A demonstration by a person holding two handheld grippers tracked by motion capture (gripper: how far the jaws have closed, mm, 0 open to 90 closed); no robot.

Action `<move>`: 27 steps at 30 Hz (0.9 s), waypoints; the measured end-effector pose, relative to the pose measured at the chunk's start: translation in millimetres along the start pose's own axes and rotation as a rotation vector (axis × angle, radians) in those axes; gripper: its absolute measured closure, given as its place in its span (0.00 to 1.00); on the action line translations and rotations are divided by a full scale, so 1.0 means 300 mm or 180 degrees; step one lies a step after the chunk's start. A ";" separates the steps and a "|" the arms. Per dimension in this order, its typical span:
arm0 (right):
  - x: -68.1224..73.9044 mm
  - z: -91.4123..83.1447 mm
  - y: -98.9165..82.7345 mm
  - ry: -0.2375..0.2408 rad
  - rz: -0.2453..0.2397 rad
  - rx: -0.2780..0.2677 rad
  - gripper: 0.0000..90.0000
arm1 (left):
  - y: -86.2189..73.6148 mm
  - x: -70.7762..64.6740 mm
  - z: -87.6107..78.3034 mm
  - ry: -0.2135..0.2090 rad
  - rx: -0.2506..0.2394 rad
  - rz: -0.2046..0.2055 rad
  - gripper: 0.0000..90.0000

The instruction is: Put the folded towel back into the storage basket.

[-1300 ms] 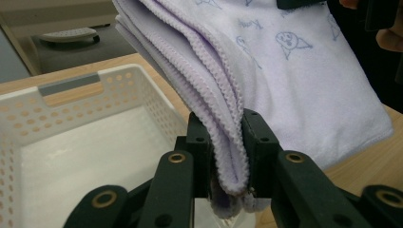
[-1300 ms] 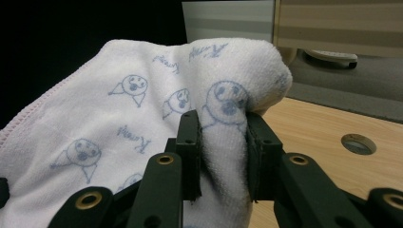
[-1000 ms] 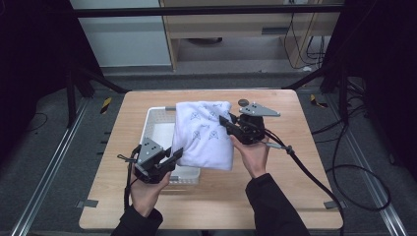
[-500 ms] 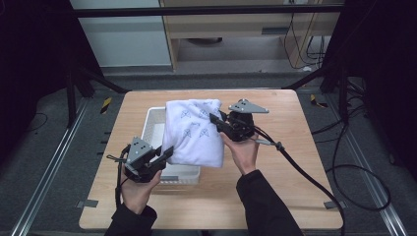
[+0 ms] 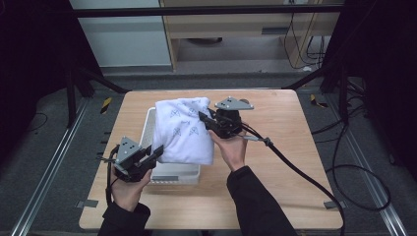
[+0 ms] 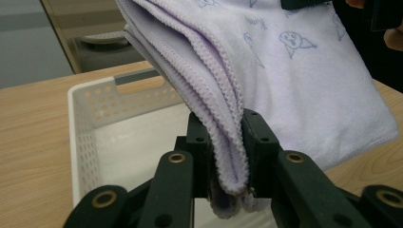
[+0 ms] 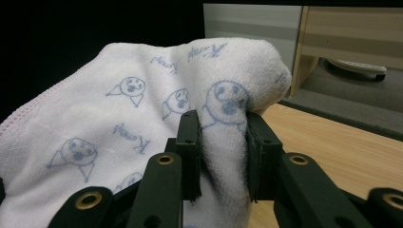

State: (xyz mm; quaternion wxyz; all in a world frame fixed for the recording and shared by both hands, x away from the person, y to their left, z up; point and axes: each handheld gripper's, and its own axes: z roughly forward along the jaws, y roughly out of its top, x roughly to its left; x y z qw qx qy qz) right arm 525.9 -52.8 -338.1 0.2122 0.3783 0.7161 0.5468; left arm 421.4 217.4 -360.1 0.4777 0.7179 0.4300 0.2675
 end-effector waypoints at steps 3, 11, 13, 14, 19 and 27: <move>0.014 0.014 0.009 0.0014 -0.0036 0.0013 0.79 | -0.003 0.013 -0.010 0.0029 0.0002 -0.0005 0.82; 0.060 0.065 0.023 0.0043 -0.0113 0.0035 0.79 | -0.018 0.057 -0.031 0.0119 0.0023 -0.0051 0.83; 0.069 0.080 0.022 0.0048 -0.0111 0.0043 0.79 | -0.021 0.068 -0.034 0.0135 0.0023 -0.0077 0.83; 0.072 0.087 0.022 0.0051 -0.0110 0.0048 0.79 | -0.022 0.073 -0.035 0.0140 0.0024 -0.0084 0.83; 0.070 0.116 0.013 0.0093 -0.0048 0.0064 0.79 | -0.030 0.085 -0.030 0.0175 0.0053 -0.0072 0.83; 0.065 0.163 -0.015 0.0111 -0.0007 0.0108 0.79 | -0.049 0.113 -0.008 0.0237 0.0137 -0.0104 0.83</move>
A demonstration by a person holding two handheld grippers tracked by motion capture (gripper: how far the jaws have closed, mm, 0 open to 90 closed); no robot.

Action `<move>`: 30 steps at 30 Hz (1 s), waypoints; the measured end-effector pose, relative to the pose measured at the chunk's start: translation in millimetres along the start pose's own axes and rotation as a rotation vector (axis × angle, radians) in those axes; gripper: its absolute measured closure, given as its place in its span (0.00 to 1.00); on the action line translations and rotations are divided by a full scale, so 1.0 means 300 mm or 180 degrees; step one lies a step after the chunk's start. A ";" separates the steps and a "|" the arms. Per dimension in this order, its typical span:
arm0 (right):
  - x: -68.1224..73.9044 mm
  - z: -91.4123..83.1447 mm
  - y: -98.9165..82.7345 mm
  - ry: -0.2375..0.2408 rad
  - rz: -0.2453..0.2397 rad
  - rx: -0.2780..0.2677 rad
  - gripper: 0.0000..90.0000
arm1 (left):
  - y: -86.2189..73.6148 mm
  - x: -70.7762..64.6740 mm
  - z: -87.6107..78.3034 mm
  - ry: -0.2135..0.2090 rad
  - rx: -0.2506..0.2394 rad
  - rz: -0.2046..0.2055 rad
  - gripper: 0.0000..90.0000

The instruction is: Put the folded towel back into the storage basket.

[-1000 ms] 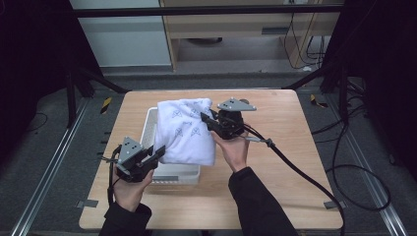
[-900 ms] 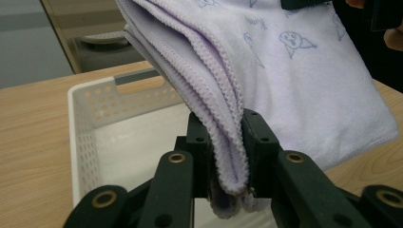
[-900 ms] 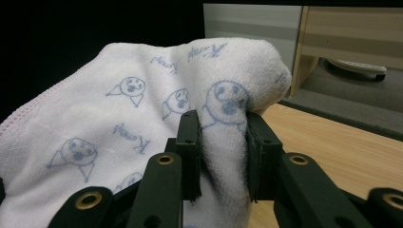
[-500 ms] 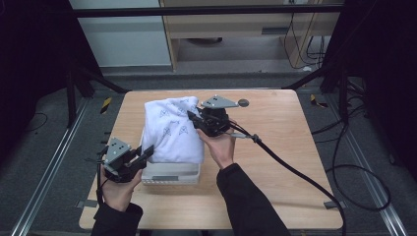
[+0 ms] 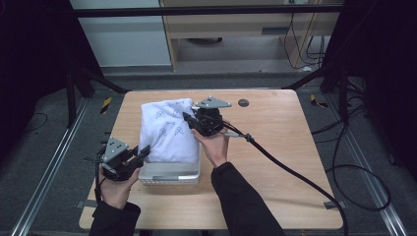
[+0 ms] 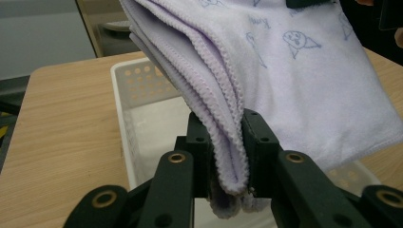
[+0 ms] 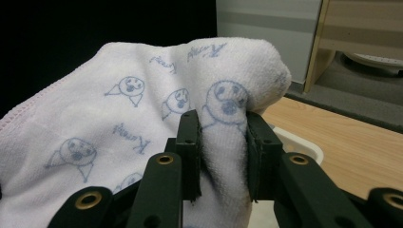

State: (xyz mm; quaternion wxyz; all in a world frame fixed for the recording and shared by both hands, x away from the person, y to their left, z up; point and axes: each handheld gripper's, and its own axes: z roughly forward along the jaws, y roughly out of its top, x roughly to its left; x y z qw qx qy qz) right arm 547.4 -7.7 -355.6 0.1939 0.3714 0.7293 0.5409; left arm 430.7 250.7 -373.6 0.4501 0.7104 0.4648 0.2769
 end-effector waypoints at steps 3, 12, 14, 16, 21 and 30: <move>-0.001 0.019 -0.012 0.0007 0.0031 0.0013 0.79 | -0.008 0.008 0.011 0.0029 0.0042 -0.0012 0.83; 0.001 0.086 -0.046 -0.0027 -0.0011 0.0140 0.79 | -0.035 0.029 0.043 0.0108 0.0172 -0.0020 0.83; 0.001 0.094 -0.052 -0.0032 -0.0014 0.0160 0.79 | -0.039 0.032 0.050 0.0113 0.0197 -0.0029 0.83; 0.002 0.103 -0.059 -0.0044 -0.0014 0.0185 0.79 | -0.045 0.034 0.058 0.0121 0.0226 -0.0028 0.83; -0.001 0.125 -0.080 -0.0075 -0.0024 0.0247 0.79 | -0.062 0.040 0.080 0.0136 0.0295 -0.0030 0.83; -0.002 0.158 -0.115 -0.0119 -0.0052 0.0329 0.78 | -0.090 0.044 0.116 0.0180 0.0410 -0.0020 0.83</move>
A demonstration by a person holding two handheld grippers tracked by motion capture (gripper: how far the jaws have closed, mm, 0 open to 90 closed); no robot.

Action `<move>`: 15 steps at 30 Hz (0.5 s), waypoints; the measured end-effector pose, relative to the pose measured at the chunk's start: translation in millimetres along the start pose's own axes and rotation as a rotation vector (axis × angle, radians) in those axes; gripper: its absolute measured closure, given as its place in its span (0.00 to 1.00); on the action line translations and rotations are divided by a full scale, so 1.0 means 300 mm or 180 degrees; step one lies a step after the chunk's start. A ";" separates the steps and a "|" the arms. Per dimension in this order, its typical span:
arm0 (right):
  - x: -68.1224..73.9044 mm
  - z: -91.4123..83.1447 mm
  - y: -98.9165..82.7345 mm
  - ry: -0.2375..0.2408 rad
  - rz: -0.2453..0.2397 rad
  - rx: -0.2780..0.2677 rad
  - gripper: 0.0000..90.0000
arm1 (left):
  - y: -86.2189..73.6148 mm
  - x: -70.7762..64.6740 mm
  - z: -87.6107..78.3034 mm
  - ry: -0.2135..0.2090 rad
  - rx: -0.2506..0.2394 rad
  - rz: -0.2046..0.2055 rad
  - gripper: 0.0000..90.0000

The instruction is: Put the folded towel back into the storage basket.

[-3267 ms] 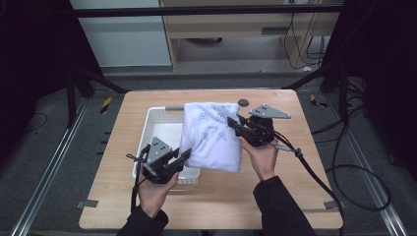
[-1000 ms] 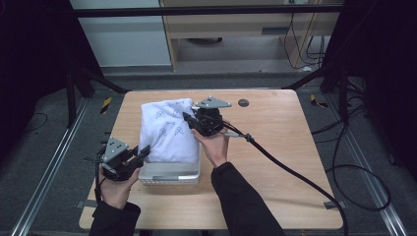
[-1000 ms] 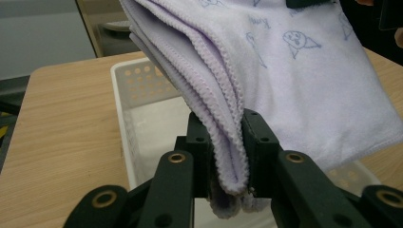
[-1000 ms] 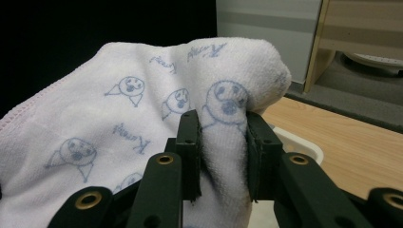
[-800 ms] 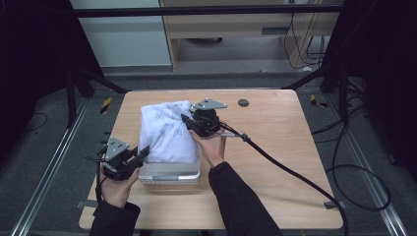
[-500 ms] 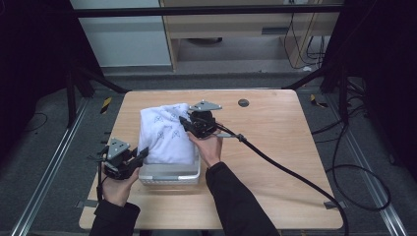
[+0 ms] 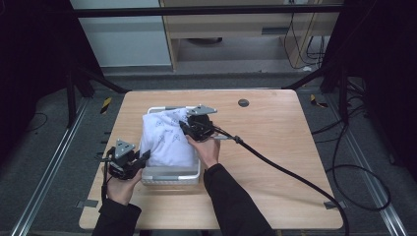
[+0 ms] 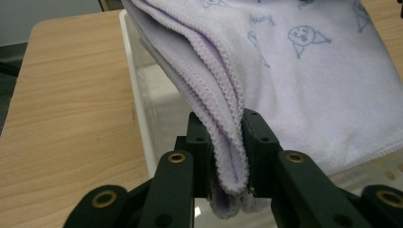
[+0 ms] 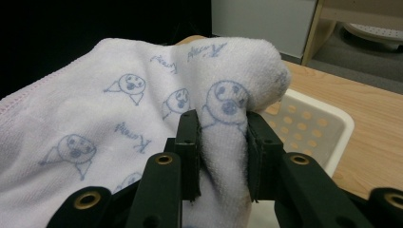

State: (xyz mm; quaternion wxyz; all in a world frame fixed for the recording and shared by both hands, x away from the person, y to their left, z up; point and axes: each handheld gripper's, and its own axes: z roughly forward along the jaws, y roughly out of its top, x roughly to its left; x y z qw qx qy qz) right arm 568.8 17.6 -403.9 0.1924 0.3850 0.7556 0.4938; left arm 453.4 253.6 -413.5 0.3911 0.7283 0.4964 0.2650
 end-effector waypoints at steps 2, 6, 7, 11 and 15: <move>-0.001 0.006 -0.006 -0.0010 -0.0001 0.0012 0.78 | -0.003 -0.001 0.006 0.0001 0.0015 -0.0004 0.82; -0.006 0.017 -0.021 -0.0028 0.0011 0.0048 0.78 | -0.010 -0.002 0.019 0.0004 0.0068 0.0000 0.82; -0.006 0.019 -0.024 -0.0029 0.0023 0.0061 0.78 | -0.011 -0.003 0.022 0.0008 0.0074 -0.0006 0.82; -0.009 0.033 -0.038 -0.0045 0.0019 0.0087 0.78 | -0.018 -0.004 0.038 0.0024 0.0119 0.0011 0.82; -0.011 0.045 -0.050 -0.0054 0.0021 0.0119 0.78 | -0.023 -0.002 0.048 0.0021 0.0162 -0.0005 0.82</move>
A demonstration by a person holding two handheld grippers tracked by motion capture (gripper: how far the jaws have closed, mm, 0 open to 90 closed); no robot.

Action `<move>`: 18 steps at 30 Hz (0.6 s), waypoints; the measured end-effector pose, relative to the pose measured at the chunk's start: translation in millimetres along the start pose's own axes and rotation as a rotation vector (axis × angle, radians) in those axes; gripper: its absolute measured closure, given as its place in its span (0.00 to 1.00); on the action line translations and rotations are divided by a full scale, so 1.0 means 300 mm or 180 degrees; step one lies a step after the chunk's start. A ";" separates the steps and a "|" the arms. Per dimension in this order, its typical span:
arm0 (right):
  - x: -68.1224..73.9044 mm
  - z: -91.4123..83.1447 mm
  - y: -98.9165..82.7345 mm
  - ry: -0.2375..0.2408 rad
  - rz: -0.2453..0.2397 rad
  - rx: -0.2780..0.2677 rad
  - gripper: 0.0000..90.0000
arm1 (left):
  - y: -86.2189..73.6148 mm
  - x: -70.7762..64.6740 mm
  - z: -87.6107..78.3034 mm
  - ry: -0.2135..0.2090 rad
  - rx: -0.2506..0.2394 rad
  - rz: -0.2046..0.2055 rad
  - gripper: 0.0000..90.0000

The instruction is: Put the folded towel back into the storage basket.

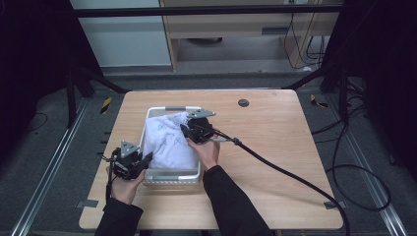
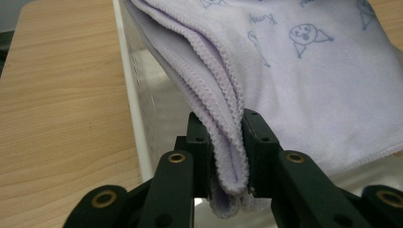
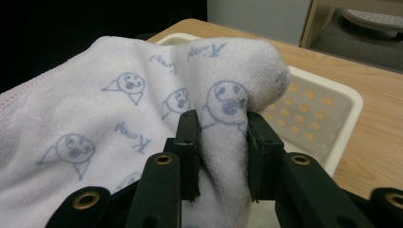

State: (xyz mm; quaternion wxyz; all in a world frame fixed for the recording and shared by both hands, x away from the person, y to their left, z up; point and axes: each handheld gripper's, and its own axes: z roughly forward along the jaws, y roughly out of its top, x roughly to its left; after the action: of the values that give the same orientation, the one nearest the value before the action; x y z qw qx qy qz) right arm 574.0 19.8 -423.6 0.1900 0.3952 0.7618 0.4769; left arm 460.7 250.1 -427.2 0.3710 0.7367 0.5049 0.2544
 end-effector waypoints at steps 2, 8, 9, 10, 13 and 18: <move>0.001 0.005 -0.004 -0.0006 0.0010 0.0012 0.78 | -0.003 0.002 0.006 -0.0001 0.0027 -0.0004 0.82; -0.001 0.014 -0.019 -0.0027 0.0013 0.0057 0.77 | -0.009 0.002 0.021 -0.0002 0.0089 -0.0009 0.82; -0.003 0.016 -0.022 -0.0028 0.0002 0.0061 0.77 | -0.009 0.001 0.021 -0.0001 0.0098 0.0003 0.82; -0.003 0.017 -0.023 -0.0030 0.0014 0.0070 0.77 | -0.009 0.000 0.024 0.0002 0.0104 0.0004 0.82; -0.003 0.021 -0.028 -0.0052 -0.0013 0.0084 0.76 | -0.010 -0.001 0.029 0.0012 0.0129 0.0007 0.82; -0.003 0.028 -0.036 -0.0059 -0.0022 0.0125 0.75 | -0.015 0.002 0.038 0.0016 0.0188 -0.0010 0.81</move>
State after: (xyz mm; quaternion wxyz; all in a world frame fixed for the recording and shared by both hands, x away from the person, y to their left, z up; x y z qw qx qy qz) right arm 575.7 21.4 -437.1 0.1910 0.4006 0.7706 0.4575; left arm 467.1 248.3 -437.7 0.3482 0.7459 0.5142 0.2406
